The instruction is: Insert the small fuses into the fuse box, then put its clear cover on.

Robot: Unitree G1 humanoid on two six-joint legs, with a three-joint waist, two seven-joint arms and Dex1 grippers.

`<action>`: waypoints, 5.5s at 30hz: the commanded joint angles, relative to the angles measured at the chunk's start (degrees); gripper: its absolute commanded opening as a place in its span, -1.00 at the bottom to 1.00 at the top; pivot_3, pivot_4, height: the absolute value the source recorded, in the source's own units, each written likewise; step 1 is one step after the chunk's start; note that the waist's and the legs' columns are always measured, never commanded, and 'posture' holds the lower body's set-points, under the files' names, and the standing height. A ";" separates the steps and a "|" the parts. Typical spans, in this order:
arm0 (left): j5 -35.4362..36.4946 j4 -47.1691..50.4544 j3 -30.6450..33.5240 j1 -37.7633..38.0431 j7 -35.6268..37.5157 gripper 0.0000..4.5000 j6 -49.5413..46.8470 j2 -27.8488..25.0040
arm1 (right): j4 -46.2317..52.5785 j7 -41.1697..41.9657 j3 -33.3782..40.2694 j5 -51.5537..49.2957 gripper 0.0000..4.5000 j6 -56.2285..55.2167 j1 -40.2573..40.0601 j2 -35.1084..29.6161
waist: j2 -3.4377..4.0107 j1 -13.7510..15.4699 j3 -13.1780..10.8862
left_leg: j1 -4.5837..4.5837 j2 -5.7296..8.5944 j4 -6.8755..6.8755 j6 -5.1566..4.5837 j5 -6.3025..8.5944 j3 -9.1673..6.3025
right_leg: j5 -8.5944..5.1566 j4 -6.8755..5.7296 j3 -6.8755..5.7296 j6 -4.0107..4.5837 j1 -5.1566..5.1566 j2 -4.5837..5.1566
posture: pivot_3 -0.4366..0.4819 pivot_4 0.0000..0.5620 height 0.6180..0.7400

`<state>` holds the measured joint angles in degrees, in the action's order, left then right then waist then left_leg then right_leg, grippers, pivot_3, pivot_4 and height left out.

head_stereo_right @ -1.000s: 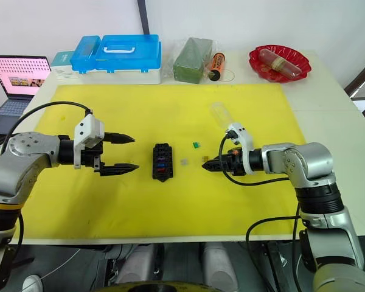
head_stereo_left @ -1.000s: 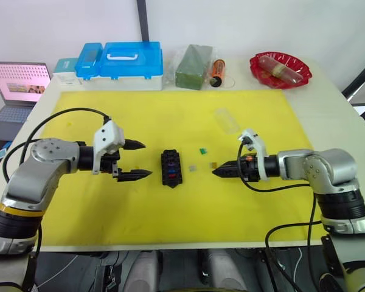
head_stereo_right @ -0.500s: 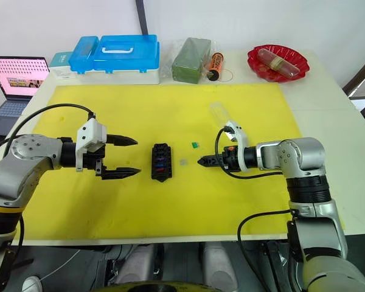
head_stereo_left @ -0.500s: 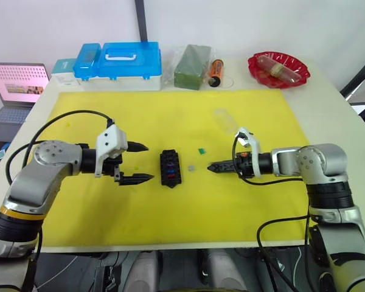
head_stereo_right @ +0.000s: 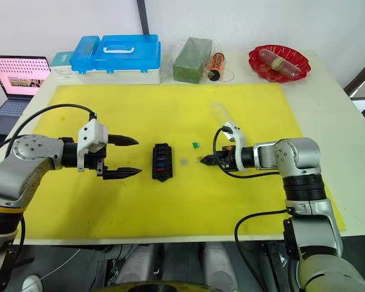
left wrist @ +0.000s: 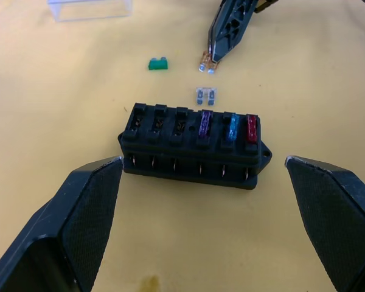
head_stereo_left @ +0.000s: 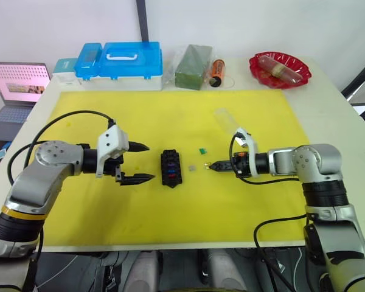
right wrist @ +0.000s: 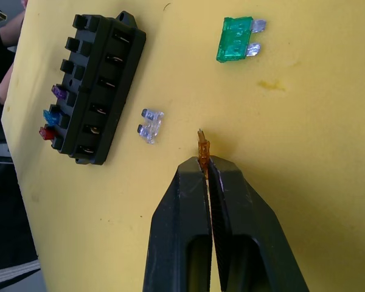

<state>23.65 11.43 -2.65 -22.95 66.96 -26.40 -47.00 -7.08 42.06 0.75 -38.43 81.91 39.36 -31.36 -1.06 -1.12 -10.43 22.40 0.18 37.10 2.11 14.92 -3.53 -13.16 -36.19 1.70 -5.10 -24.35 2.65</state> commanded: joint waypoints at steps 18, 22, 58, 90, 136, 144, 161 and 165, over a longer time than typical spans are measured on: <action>-1.47 -0.30 -0.39 -0.94 -0.94 1.00 2.88 2.21 | 1.17 37.03 -38.16 16.59 -0.99 -23.22 20.55 -16.31 | 0.03 -0.04 -0.02 | 0.02 0.00 0.00 0.00 0.00 0.00 | -0.01 0.03 -0.01 0.00 -0.04 0.00 | -0.05 -0.47 1.00; -1.39 0.17 -0.17 -0.34 -1.64 1.00 2.86 2.44 | -1.53 40.14 -40.69 20.83 -0.99 -26.30 22.28 -14.91 | 0.02 0.01 -0.01 | 0.02 0.00 0.00 0.00 0.00 0.01 | 0.00 0.03 -0.01 0.00 -0.05 0.02 | -0.05 -0.47 1.00; -1.20 2.18 -1.91 -0.98 0.91 1.00 3.36 2.39 | -0.06 29.15 -15.03 13.90 0.23 -10.97 7.80 -10.62 | 0.03 0.06 -0.02 | 0.03 0.01 0.01 0.00 0.00 0.00 | 0.00 -0.02 -0.01 0.01 -0.07 0.02 | -0.05 -0.47 1.00; -1.54 1.49 -1.93 -1.36 0.44 1.00 2.99 2.32 | 0.56 20.99 -12.99 6.05 0.23 -6.69 2.65 -6.59 | 0.02 0.14 -0.01 | 0.03 0.01 0.01 0.00 0.00 -0.01 | 0.01 -0.02 -0.01 0.00 -0.06 0.02 | -0.05 -0.47 1.00; -2.81 -3.00 -0.78 -0.69 0.17 1.00 5.45 0.22 | 8.57 21.38 -20.24 10.18 -0.99 -15.40 17.66 -5.71 | 0.07 -0.17 -0.04 | 0.02 0.01 0.00 0.00 0.00 0.00 | 0.01 -0.03 -0.01 0.00 -0.07 0.01 | -0.05 -0.47 1.00; -4.53 -7.80 -1.75 -2.15 1.12 1.00 7.76 0.63 | 5.72 24.57 -31.53 17.79 -0.99 -25.08 28.54 0.58 | 0.09 0.17 -0.05 | 0.05 0.02 -0.01 0.00 0.00 -0.02 | 0.01 -0.03 -0.02 0.00 -0.10 0.04 | -0.05 -0.47 1.00; -4.01 -4.88 -1.27 -0.12 -0.93 1.00 6.84 1.99 | -6.01 29.06 -39.00 31.09 -0.99 -37.98 30.29 5.88 | 0.09 -0.07 -0.05 | 0.06 0.02 -0.01 0.01 0.00 -0.02 | 0.01 -0.06 -0.02 0.01 -0.14 0.03 | -0.05 -0.47 1.00; -3.77 -4.47 -1.21 0.11 -1.06 1.00 6.49 1.96 | -7.25 29.86 -38.64 32.64 -0.99 -39.03 30.10 6.33 | 0.09 -0.02 -0.05 | 0.06 0.02 0.00 0.01 0.00 -0.02 | 0.02 -0.06 -0.02 0.01 -0.14 0.03 | -0.05 -0.47 1.00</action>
<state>19.27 5.15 -5.25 -22.71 66.05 -19.80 -44.81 -14.58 71.43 -39.20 -6.74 43.67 67.87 -25.48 -0.97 -1.14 -10.48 22.46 0.21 37.10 2.12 14.92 -3.55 -13.14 -36.25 1.68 -5.09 -24.48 2.68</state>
